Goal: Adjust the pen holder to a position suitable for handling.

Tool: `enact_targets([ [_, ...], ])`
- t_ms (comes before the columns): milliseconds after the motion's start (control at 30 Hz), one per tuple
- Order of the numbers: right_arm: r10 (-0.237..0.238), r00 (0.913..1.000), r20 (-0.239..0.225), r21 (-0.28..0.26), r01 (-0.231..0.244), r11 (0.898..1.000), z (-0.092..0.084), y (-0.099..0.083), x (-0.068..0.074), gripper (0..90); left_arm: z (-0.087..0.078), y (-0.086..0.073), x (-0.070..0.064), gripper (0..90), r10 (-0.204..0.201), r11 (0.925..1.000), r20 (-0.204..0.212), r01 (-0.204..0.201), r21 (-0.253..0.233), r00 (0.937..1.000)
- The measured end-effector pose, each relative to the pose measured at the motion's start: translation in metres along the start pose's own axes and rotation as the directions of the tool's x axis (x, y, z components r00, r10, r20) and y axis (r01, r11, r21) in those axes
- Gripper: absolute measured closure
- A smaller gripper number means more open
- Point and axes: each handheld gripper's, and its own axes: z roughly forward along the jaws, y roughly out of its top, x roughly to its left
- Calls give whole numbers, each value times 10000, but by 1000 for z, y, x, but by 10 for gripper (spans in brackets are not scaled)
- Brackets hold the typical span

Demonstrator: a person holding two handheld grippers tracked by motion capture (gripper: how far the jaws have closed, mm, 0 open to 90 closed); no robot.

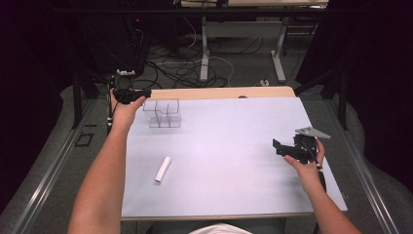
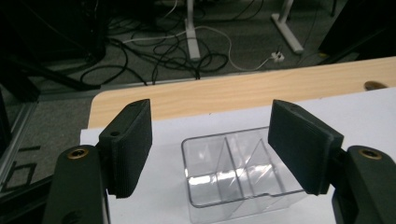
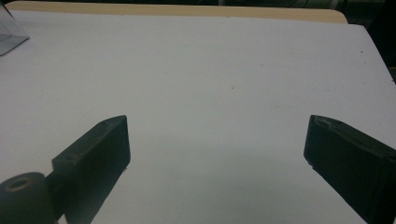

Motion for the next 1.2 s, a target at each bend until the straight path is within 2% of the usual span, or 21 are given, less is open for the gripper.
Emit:
enact_targets([
  [267, 144, 9999, -44, 82, -144, 9999, 0, -1, -1, 66, 18, -4, 6, 343, 29, 9976, -88, -23, 685, 10000],
  [400, 148, 9998, -146, 73, -147, 9999, 1, -1, -1, 67, 24, -7, 7, 375, -199, 9951, -203, 218, 963, 9996],
  [700, 163, 9996, -243, 96, -161, 9998, 1, -1, -1, 76, 36, -13, 9, 470, -659, 9810, -175, 679, 1818, 9977],
  [833, 147, 9994, -302, 109, -144, 9998, 1, -1, 0, 83, 40, -15, 10, 491, -597, 9742, -244, 635, 2167, 9979],
  [867, 198, 9993, -310, 135, -194, 9997, 2, -2, 0, 84, 41, -16, 10, 499, -691, 9735, -270, 733, 2167, 9972],
  [1033, 185, 9992, -363, 139, -180, 9997, 2, -1, 0, 89, 41, -18, 12, 595, -820, 9626, -335, 878, 2562, 9961],
  [1133, 213, 9990, -385, 151, -207, 9997, 2, -1, 0, 93, 41, -23, 13, 619, -1008, 9693, -269, 1042, 2228, 9945],
  [1200, 219, 9989, -405, 156, -213, 9997, 2, -2, 0, 94, 42, -26, 14, 646, -1085, 9658, -304, 1126, 2334, 9936],
])
